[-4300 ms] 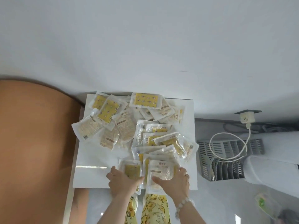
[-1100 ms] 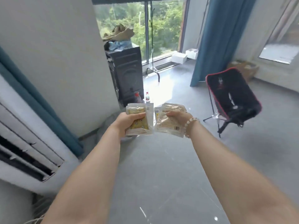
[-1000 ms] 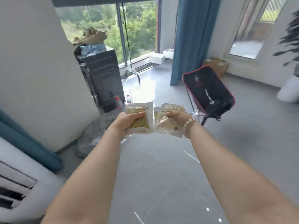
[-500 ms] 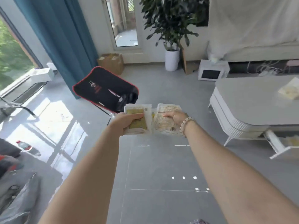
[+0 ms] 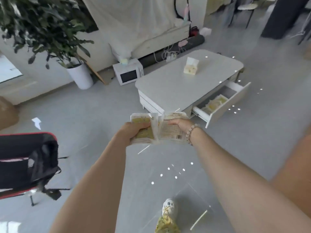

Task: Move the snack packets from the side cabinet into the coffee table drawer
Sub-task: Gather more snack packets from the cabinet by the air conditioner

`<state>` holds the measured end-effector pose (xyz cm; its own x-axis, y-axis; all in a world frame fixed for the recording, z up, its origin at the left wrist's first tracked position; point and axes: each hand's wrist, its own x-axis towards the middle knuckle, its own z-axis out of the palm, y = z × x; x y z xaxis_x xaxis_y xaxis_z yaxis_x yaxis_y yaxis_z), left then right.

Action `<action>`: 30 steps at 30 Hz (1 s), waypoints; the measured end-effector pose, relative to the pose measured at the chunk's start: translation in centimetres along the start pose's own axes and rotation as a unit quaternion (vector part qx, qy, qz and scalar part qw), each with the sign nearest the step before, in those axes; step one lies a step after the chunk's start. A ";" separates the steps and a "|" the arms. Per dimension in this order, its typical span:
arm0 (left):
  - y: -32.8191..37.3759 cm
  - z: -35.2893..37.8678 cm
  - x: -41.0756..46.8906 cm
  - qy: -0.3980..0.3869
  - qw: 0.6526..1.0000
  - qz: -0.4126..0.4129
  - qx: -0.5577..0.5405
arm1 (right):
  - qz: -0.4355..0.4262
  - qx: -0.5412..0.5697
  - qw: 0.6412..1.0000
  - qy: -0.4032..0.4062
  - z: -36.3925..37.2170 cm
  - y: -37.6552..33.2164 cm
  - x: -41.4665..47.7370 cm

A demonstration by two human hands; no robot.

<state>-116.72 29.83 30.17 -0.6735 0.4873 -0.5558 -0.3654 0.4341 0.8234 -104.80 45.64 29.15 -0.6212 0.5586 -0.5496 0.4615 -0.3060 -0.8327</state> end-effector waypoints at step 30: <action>13.6 36.8 23.8 -0.310 0.928 -0.045 0.203 | 0.147 0.201 0.921 0.300 -30.5 -1.4 14.9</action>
<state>-114.05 75.24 23.99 -0.1076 0.7224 -0.6831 -0.0454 0.6828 0.7292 -95.35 77.92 24.21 0.0103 0.6946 -0.7193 0.2068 -0.7053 -0.6781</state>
